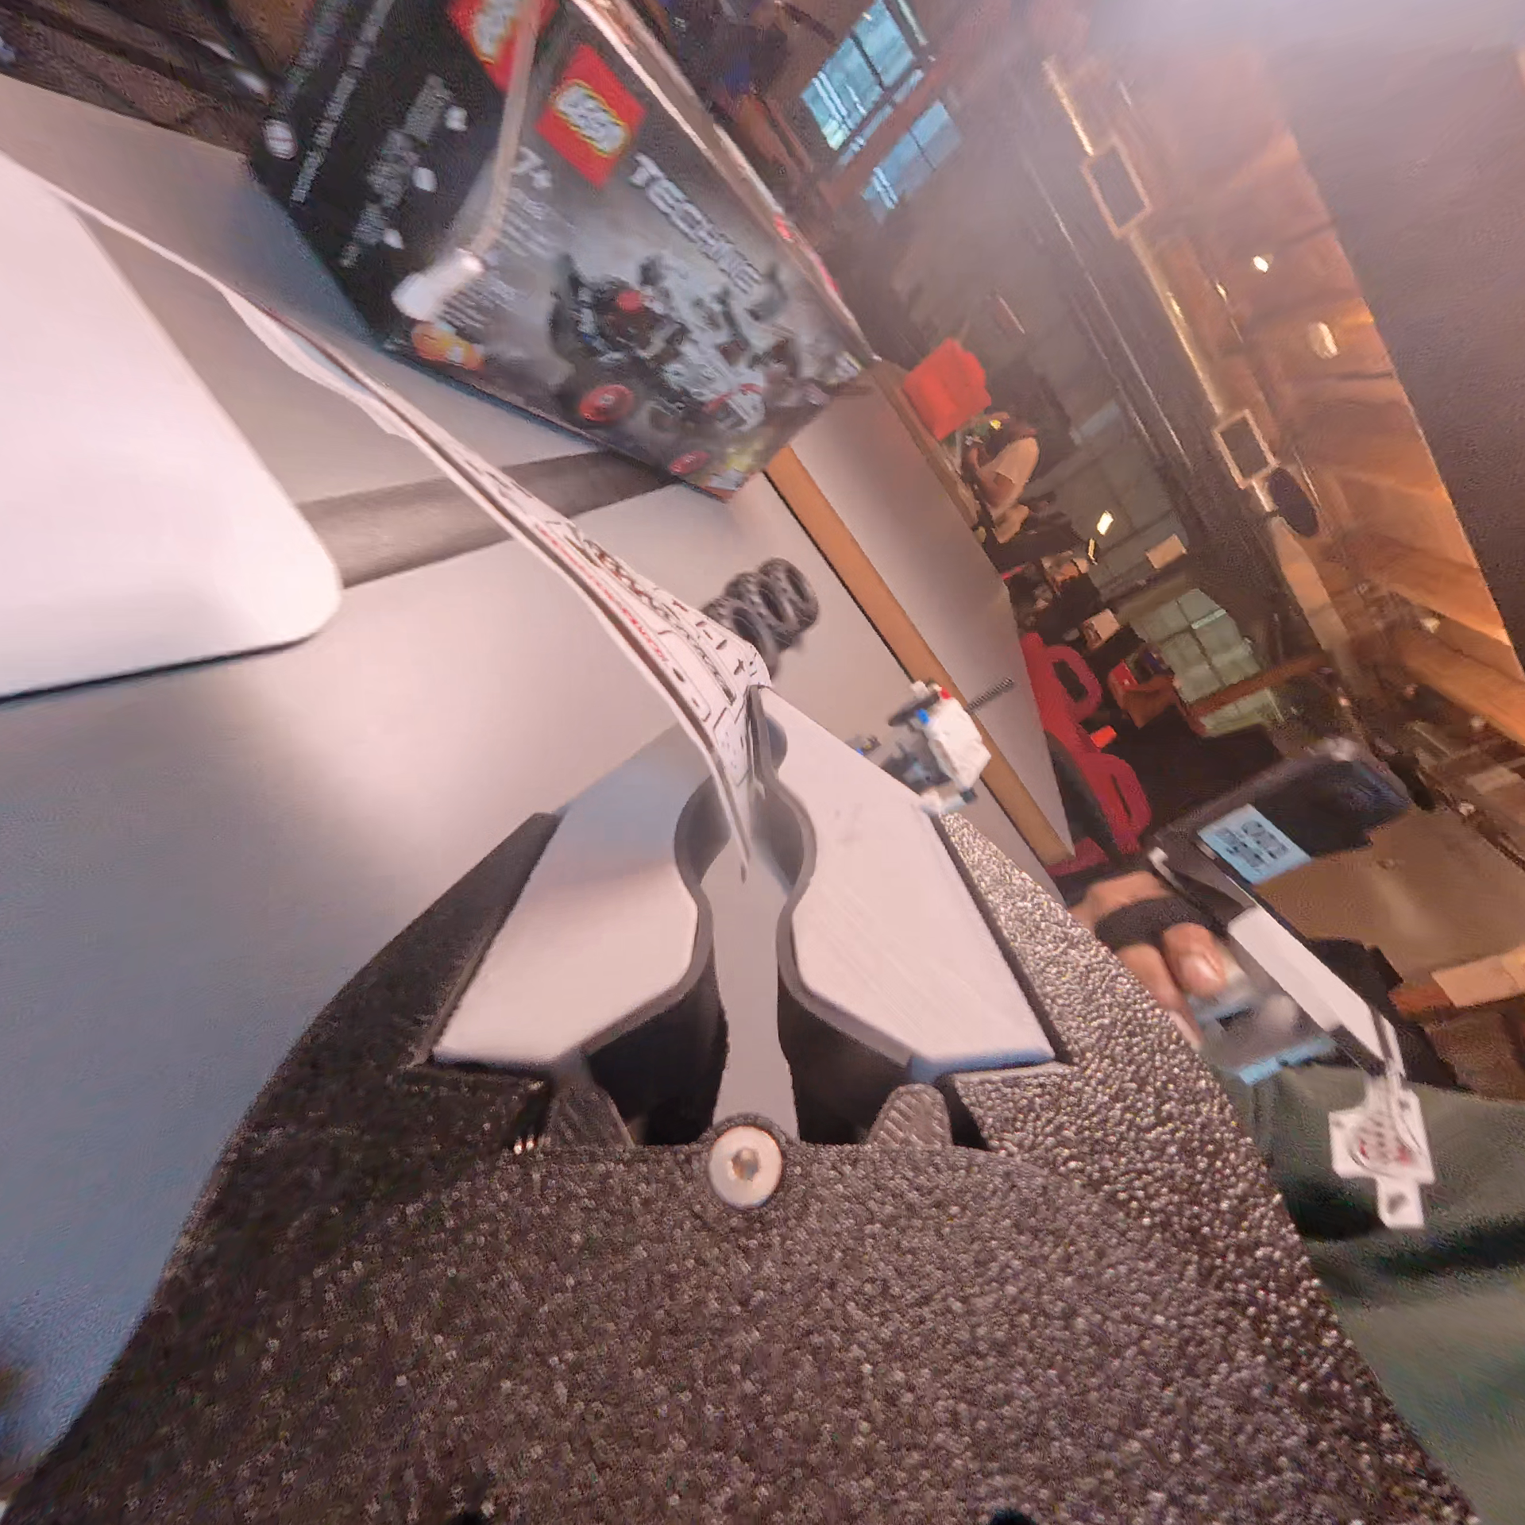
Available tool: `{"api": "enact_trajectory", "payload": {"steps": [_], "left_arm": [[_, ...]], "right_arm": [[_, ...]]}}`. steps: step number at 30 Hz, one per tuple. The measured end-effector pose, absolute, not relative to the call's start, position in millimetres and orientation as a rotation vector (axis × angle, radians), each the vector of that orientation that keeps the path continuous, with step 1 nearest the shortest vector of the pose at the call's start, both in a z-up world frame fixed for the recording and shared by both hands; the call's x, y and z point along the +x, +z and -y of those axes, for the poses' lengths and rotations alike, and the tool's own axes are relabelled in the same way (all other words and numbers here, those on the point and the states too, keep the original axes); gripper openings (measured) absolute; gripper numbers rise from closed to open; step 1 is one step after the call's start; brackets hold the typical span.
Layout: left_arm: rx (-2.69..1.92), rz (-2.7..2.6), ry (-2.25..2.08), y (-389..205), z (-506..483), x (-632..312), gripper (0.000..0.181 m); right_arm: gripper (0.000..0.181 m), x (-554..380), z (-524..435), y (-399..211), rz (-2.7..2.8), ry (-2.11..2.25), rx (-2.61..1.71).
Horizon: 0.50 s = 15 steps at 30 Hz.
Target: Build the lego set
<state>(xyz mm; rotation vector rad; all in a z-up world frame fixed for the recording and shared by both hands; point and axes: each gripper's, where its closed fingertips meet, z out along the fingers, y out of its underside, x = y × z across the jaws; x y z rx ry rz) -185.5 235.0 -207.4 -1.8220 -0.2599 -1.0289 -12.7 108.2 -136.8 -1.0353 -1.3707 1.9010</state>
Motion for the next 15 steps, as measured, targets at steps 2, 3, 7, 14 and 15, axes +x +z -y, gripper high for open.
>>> {"api": "enact_trajectory", "payload": {"steps": [2,3,7,14,15], "left_arm": [[-1.838,0.364,-1.005,-223.4,-252.2,-205.9,0.0],[-1.849,0.424,-0.99,-232.3,-258.1,-215.5,0.0],[-1.956,0.641,-0.87,-269.2,-266.9,-246.5,0.0],[-2.125,0.757,-0.744,-280.3,-252.2,-269.8,0.088],[-2.137,0.743,-0.699,-277.2,-245.9,-272.6,0.093]], "right_arm": [[0.0,-12.8,-109.3,-137.4,1.371,1.894,-1.037],[0.0,-12.8,-110.5,-137.2,1.367,1.888,-1.037],[0.0,-13.0,-112.1,-138.0,1.367,1.868,-1.038],[0.0,-17.5,-108.3,-144.9,1.39,1.824,-1.058],[0.0,-18.6,-109.5,-145.3,1.382,1.813,-1.066]]}}
